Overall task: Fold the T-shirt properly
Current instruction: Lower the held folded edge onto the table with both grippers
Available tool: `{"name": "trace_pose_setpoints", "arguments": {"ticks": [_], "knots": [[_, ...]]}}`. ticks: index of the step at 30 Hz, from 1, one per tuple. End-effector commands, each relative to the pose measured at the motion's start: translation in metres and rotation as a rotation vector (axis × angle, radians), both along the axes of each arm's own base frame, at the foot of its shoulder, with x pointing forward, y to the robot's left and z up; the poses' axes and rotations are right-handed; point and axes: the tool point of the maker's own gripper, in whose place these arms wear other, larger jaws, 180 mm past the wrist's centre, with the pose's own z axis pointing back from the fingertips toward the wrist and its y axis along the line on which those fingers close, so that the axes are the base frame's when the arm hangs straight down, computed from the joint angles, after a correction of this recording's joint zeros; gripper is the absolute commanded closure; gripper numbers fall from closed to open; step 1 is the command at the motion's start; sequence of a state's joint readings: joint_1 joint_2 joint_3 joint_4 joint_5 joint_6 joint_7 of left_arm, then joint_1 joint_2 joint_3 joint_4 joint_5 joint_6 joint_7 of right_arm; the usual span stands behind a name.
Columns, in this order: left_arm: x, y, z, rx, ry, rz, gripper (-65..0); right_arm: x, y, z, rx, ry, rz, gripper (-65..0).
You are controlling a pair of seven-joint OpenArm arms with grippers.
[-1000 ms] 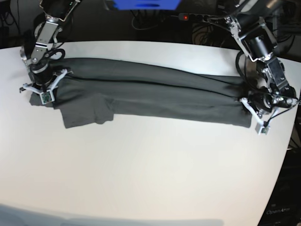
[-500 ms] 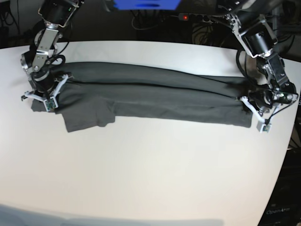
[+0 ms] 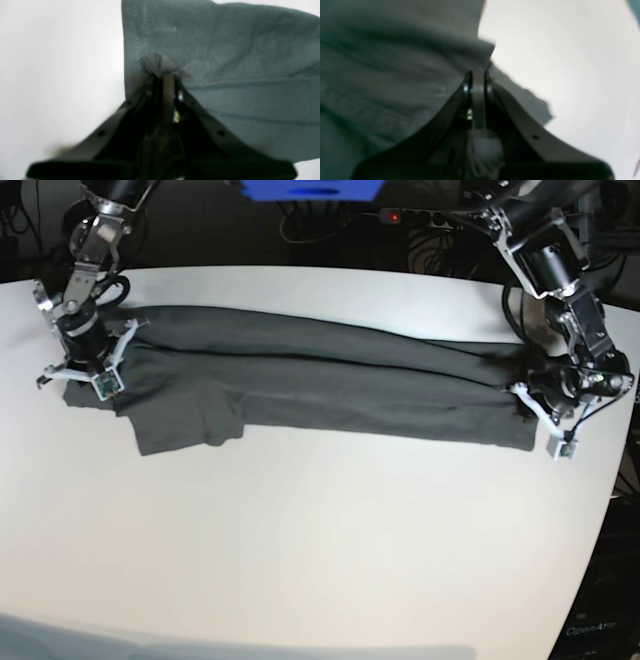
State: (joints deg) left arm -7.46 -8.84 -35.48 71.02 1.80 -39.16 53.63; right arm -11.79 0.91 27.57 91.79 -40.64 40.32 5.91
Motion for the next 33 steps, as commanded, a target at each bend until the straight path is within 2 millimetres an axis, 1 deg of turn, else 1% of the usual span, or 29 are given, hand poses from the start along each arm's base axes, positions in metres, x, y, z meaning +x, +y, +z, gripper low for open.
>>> {"name": "trace_pose_setpoints", "arguments": {"ticks": [1, 4, 6, 7, 10, 12, 14, 15, 21, 24, 28, 29, 30, 33], "knots": [[-0.062, -0.016, -0.041, 0.014, 0.285, -0.055, -2.8, 0.006, 0.001, 0.017, -0.007, -0.064, 0.019, -0.7], [-0.062, -0.016, -0.041, 0.013, 0.286, -0.055, -2.8, 0.008, 0.002, 0.031, -0.020, -0.102, 0.029, -0.7], [-0.062, -0.016, -0.041, 0.013, 0.286, -0.055, -2.8, 0.009, 0.006, 0.039, -0.013, -0.125, 0.005, -0.7], [-0.062, -0.016, -0.041, 0.012, 0.287, -0.052, -2.8, 0.008, 0.006, 0.047, -0.012, -0.147, -0.018, -0.7], [-0.063, -0.016, -0.042, 0.011, 0.290, -0.052, -2.8, 0.001, 0.014, 0.060, 0.027, -0.195, -0.078, -0.7], [-0.067, -0.016, -0.043, 0.014, 0.295, -0.053, -2.8, -0.002, 0.018, 0.064, 0.059, -0.218, -0.103, -0.7], [-0.068, -0.016, -0.043, 0.015, 0.296, -0.053, -2.8, -0.004, 0.014, 0.064, 0.068, -0.222, -0.118, -0.7], [-0.068, -0.016, -0.043, 0.015, 0.296, -0.053, -2.8, -0.004, 0.015, 0.062, 0.078, -0.221, -0.120, -0.7], [-0.068, -0.015, -0.043, 0.015, 0.296, -0.050, -2.8, -0.017, 0.023, 0.020, 0.197, -0.142, -0.150, -0.7], [-0.068, -0.016, -0.043, 0.015, 0.296, -0.053, -2.8, -0.021, 0.026, 0.006, 0.223, -0.109, -0.159, -0.7], [-0.068, -0.016, -0.043, 0.016, 0.296, -0.055, -2.8, -0.023, 0.029, -0.007, 0.249, -0.083, -0.166, -0.7], [-0.068, -0.016, -0.043, 0.016, 0.296, -0.055, -2.8, -0.025, 0.030, -0.012, 0.260, -0.070, -0.170, -0.7], [-0.068, -0.016, -0.044, 0.015, 0.294, -0.055, -2.8, -0.027, 0.028, -0.016, 0.266, -0.063, -0.177, -0.7], [-0.068, -0.017, -0.045, 0.010, 0.296, -0.055, -2.8, -0.022, 0.018, -0.022, 0.279, -0.065, -0.207, -0.7]]}}
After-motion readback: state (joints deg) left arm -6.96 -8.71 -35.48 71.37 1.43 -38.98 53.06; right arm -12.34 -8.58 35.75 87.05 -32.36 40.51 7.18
